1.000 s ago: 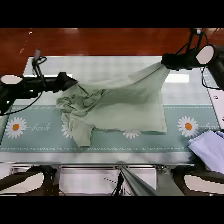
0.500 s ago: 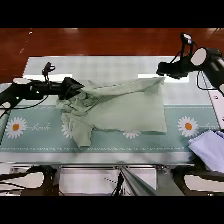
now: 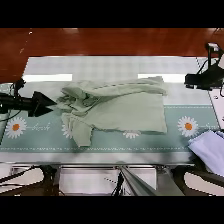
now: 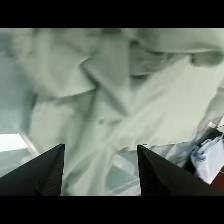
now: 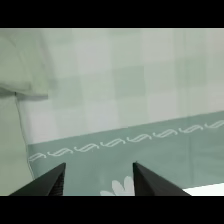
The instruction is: Fold the shirts.
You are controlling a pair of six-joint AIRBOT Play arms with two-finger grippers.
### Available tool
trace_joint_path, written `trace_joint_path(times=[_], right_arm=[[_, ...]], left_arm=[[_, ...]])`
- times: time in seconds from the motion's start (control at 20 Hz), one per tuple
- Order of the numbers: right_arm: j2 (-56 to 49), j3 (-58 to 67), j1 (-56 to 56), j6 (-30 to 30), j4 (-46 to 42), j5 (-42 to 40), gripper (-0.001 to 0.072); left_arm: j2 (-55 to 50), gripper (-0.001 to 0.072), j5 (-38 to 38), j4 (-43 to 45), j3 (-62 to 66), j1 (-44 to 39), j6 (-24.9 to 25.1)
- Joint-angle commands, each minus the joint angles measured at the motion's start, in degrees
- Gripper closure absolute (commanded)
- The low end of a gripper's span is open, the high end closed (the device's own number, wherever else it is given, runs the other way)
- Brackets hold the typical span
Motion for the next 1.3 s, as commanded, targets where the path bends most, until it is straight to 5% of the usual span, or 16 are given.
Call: trace_joint_path(times=[0.0,0.45,0.7,0.75,0.8,0.85,1.25], right_arm=[[0.35,-4.48,-2.19,-0.07,0.9,2.36,0.0236],[0.35,-7.87,-1.97,-0.09,4.85,0.04,0.0236],[0.35,-7.87,-1.99,-0.07,5.38,0.09,0.0236],[0.35,-7.87,-1.99,-0.07,5.9,0.26,0.0236],[0.35,-7.87,-1.99,-0.07,6.16,0.52,0.0236],[0.35,-7.87,-1.99,-0.09,6.08,0.94,0.0236],[2.95,-22.03,-6.6,0.2,1.7,2.58,0.0298]], left_arm=[[1.31,0.0189,0.68,4.07,-5.92,2.64,1.88],[-2.32,0.0187,8.9,3.06,-8.31,-1.51,3.13],[-7.98,0.0194,16.79,-5.84,-8.22,-10.1,3.13],[-8.68,0.0312,18.23,-6.71,-8.22,-11.32,2.95],[-9.14,0.0541,18.64,-6.73,-8.22,-12.22,2.99],[-9.29,0.0695,18.51,-6.49,-8.22,-12.48,3.58],[-8.26,0.0691,10.19,-6.51,-8.22,-8.17,9.81]])
